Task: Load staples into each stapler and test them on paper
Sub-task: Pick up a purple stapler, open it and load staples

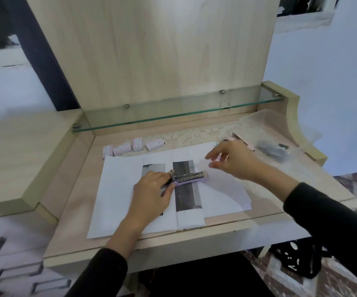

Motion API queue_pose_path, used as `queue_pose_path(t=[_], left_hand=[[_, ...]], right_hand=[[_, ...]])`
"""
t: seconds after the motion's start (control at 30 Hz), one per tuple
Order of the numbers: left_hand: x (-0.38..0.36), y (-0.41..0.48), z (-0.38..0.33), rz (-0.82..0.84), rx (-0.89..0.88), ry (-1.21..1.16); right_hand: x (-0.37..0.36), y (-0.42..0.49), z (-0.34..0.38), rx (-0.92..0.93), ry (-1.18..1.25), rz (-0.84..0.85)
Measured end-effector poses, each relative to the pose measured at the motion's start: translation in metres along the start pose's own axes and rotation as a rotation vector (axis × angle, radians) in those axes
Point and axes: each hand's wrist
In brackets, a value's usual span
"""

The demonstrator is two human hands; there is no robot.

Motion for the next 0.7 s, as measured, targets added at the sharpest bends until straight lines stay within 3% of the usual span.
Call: queue_pose_path(t=[0.13, 0.43, 0.57, 0.7], left_hand=[[0.0, 0.0, -0.002, -0.002, 0.005, 0.004], [0.006, 0.007, -0.004, 0.041, -0.068, 0.105], [0.028, 0.025, -0.002, 0.217, 0.114, -0.085], [0.05, 0.05, 0.014, 0.127, 0.304, -0.268]], right_hand=[[-0.026, -0.003, 0.011, 0.046, -0.003, 0.088], [-0.059, 0.003, 0.0, 0.157, 0.015, -0.071], [-0.065, -0.003, -0.001, 0.148, 0.111, -0.155], [-0.066, -0.004, 0.0, 0.124, 0.159, -0.166]])
Point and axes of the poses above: each hand's wrist, its own y-axis towards the middle knuckle, its own x-axis out of the back of the hand, z = x × y, and after that the axes turned 11 degrees about -y, right-handed
